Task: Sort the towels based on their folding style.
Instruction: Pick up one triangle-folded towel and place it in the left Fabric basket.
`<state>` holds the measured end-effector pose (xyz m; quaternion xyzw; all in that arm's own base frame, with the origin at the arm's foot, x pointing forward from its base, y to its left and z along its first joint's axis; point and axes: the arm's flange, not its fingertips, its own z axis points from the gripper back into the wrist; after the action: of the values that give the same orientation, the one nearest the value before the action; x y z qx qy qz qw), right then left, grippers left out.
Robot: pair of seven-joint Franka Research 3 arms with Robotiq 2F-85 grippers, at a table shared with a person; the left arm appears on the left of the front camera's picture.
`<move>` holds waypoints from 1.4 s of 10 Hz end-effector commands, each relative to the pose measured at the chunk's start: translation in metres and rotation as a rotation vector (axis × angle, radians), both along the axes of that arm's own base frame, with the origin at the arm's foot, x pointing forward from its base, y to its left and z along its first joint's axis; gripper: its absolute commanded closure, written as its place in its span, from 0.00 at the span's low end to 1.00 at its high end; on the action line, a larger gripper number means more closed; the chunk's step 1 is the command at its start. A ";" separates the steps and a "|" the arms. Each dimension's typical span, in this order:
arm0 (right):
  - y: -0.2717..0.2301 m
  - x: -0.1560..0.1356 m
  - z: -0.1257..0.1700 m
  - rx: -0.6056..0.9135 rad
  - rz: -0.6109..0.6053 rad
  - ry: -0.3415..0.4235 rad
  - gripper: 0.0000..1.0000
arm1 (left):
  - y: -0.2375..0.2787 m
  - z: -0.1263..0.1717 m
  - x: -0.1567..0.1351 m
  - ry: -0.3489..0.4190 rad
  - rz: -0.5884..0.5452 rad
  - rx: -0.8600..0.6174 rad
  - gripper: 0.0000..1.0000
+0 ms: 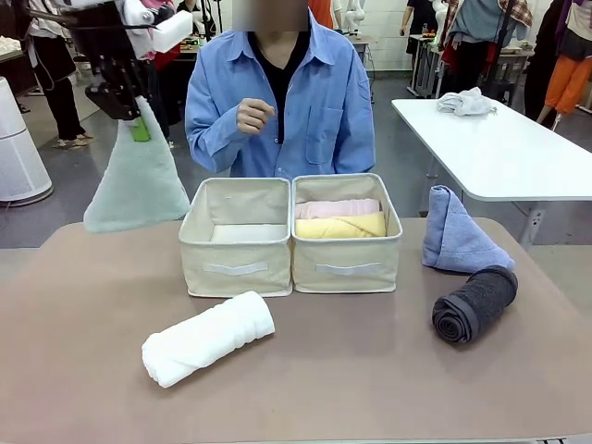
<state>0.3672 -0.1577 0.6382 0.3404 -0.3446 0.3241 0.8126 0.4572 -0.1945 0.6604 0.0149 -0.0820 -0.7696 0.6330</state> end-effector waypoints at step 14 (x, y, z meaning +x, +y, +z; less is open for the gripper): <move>0.001 -0.001 -0.001 0.015 0.008 -0.009 0.00 | 0.160 -0.003 -0.101 0.171 0.191 0.207 0.84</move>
<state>0.3673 -0.1581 0.6381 0.3404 -0.3444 0.3238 0.8128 0.3486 -0.0294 0.6627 0.0136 0.0618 -0.7144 0.6968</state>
